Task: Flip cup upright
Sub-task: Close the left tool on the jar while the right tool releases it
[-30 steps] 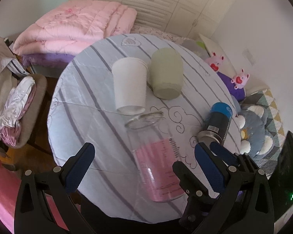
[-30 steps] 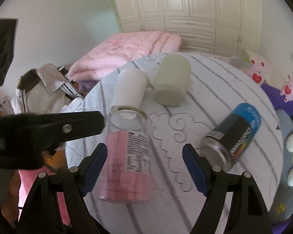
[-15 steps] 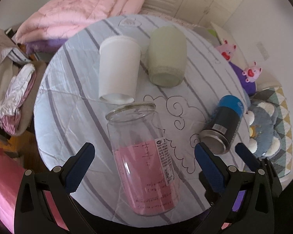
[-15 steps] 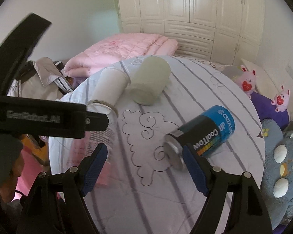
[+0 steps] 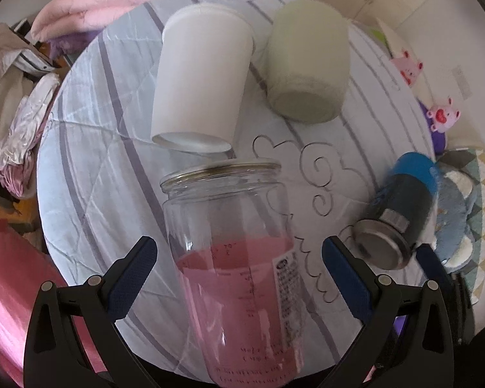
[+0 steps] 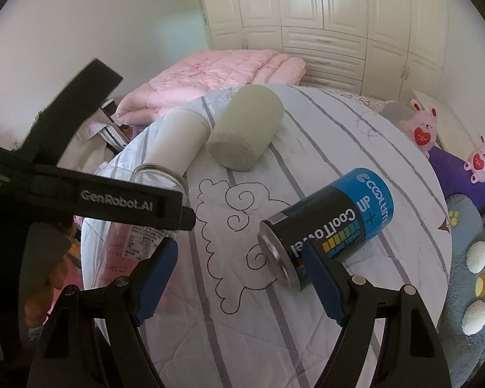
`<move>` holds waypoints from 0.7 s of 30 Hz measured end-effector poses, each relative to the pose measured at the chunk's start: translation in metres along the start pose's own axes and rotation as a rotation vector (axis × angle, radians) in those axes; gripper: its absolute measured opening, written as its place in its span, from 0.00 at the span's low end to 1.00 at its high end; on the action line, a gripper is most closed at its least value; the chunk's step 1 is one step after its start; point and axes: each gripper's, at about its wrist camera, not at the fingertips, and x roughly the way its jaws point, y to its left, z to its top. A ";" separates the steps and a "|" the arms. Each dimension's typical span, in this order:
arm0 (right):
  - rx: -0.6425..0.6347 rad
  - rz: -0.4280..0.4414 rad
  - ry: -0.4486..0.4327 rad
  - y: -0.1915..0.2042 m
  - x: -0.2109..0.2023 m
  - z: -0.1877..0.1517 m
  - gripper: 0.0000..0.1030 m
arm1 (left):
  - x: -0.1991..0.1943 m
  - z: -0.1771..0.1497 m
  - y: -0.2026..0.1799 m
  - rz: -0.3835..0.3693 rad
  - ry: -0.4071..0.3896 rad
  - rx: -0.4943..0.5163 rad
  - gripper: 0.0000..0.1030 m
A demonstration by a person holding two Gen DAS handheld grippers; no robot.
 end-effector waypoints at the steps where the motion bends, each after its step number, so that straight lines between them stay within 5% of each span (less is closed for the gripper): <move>1: 0.001 -0.001 -0.001 -0.001 0.000 0.000 0.78 | 0.002 0.001 0.000 0.001 0.005 -0.001 1.00; 8: -0.004 0.002 0.002 0.000 0.000 0.000 0.78 | 0.009 0.005 0.002 0.005 -0.002 -0.007 0.99; 12: -0.004 0.002 0.005 0.001 0.000 0.000 0.78 | 0.010 0.011 -0.006 0.008 -0.019 0.030 0.72; 21: -0.023 -0.006 0.000 0.009 -0.003 0.002 0.78 | -0.011 0.001 -0.006 -0.029 -0.087 0.081 0.72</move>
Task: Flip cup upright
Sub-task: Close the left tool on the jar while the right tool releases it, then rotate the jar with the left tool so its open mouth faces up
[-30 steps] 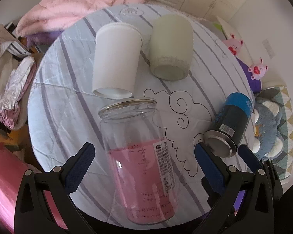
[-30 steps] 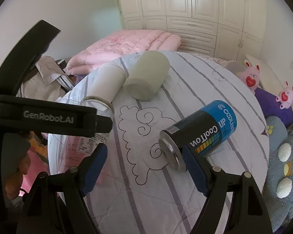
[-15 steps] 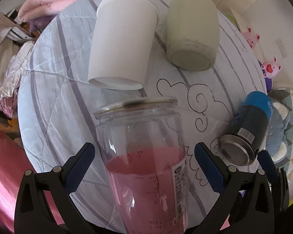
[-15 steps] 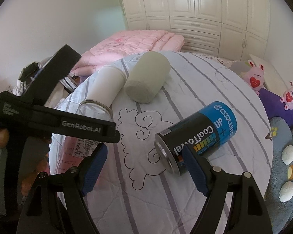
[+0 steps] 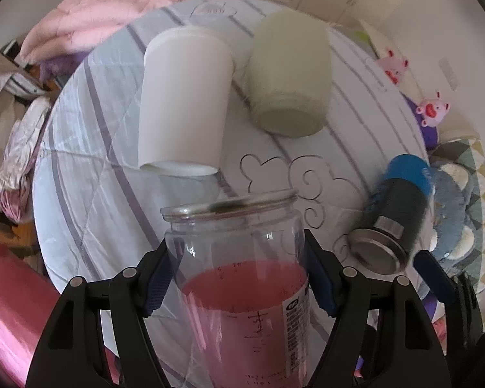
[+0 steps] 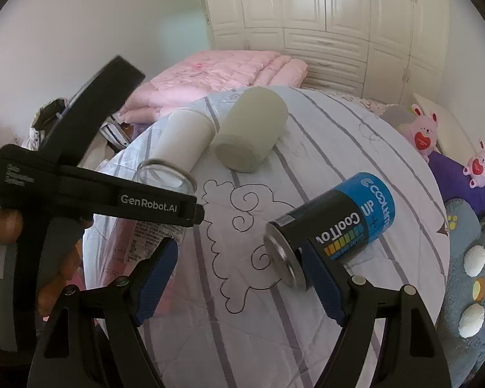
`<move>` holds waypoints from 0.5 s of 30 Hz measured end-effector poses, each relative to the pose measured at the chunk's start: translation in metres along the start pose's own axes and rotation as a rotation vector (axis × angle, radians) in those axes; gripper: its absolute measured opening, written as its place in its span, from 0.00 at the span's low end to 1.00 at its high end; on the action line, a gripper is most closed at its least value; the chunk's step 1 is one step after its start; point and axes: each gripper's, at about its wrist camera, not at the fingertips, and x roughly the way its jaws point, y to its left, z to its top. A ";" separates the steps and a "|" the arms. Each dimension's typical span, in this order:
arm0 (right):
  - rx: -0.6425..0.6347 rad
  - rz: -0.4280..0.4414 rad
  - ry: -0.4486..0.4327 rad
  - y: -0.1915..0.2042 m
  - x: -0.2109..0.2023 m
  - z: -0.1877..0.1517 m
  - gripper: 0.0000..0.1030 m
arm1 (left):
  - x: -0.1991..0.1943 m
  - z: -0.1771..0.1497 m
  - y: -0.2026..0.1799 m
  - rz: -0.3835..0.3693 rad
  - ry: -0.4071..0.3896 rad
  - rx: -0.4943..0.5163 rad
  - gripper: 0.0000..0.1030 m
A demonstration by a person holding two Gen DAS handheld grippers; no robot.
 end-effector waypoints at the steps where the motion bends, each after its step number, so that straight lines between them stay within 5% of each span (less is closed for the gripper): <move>1: -0.003 0.000 0.000 0.001 0.000 0.000 0.78 | -0.004 -0.001 -0.001 -0.004 -0.015 0.006 0.71; 15: -0.010 0.002 -0.045 0.010 -0.005 -0.002 0.78 | -0.056 0.003 -0.018 0.015 -0.295 0.157 0.70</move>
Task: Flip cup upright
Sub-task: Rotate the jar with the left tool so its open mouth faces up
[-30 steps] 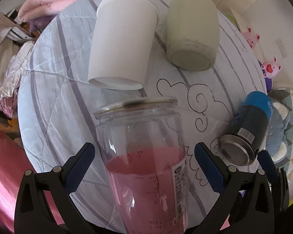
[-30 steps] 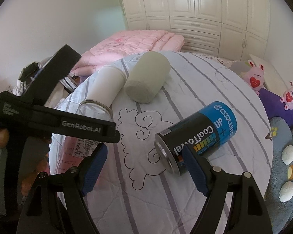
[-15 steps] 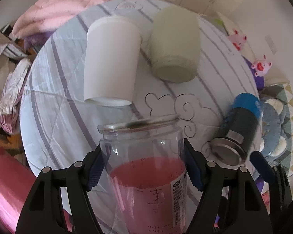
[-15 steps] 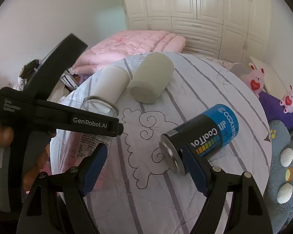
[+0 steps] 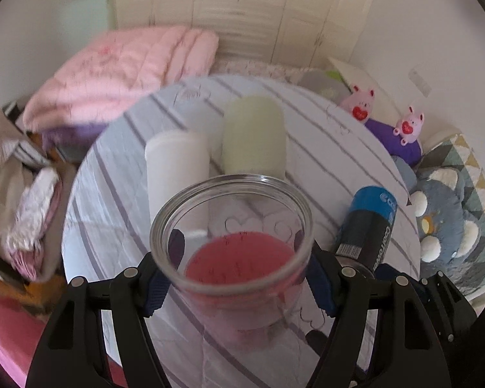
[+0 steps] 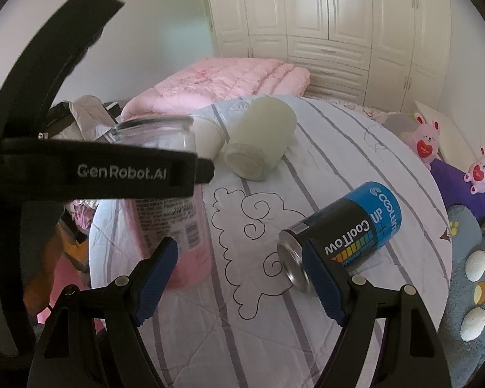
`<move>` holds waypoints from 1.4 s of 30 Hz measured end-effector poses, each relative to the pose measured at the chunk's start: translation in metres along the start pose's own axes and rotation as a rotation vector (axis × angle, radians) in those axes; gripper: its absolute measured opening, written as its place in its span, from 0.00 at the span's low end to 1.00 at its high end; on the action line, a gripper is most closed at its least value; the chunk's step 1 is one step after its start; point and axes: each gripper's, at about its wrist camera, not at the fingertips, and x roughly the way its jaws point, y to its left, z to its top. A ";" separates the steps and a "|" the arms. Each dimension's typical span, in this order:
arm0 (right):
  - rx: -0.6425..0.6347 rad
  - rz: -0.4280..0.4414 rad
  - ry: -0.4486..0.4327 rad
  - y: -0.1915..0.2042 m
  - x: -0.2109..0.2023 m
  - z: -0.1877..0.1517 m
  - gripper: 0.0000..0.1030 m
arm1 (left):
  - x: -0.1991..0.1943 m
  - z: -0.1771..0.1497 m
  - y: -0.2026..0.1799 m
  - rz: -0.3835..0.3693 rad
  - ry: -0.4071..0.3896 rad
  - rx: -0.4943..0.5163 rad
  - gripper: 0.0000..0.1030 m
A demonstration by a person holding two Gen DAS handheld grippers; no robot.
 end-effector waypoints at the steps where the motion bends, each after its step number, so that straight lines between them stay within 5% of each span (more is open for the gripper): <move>1: -0.002 -0.003 -0.007 0.000 0.000 0.000 0.78 | 0.000 0.001 -0.002 -0.001 -0.015 0.009 0.70; 9: -0.010 -0.025 -0.048 0.001 0.005 -0.002 0.78 | -0.004 0.010 -0.017 0.005 -0.138 0.070 0.70; 42: 0.019 -0.056 -0.026 -0.004 0.011 0.002 0.78 | 0.015 0.000 -0.025 -0.029 -0.083 0.091 0.71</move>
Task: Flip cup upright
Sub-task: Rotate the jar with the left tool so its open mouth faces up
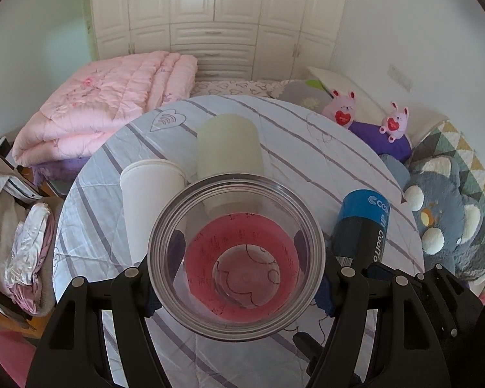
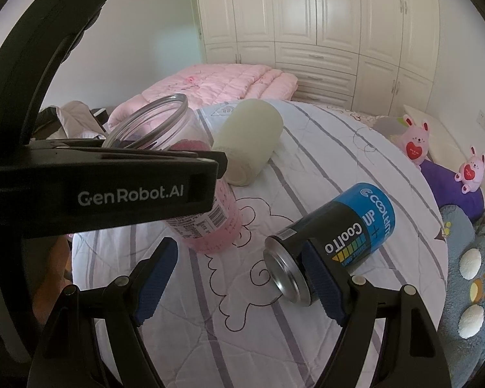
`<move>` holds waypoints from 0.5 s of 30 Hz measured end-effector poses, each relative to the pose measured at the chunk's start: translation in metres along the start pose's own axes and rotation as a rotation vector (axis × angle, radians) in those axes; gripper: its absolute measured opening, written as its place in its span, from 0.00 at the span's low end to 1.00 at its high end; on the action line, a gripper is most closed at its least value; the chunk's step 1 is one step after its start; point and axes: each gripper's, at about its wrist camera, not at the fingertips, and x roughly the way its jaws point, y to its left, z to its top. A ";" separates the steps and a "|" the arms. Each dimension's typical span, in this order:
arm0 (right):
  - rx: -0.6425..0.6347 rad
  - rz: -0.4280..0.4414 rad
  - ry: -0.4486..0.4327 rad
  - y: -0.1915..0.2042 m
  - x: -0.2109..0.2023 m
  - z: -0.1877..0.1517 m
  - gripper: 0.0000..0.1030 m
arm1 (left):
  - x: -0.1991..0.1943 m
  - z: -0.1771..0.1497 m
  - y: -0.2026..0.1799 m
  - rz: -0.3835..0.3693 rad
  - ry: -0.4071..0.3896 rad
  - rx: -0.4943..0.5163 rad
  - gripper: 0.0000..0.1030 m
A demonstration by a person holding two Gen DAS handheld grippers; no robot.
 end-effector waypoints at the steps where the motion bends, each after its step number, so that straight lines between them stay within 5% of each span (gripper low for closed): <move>1: -0.001 -0.001 0.001 0.000 0.000 0.000 0.78 | 0.000 0.000 0.000 0.002 0.002 0.001 0.71; 15: -0.006 -0.002 0.003 0.008 0.001 -0.001 0.78 | -0.008 -0.004 0.002 0.005 0.003 0.018 0.79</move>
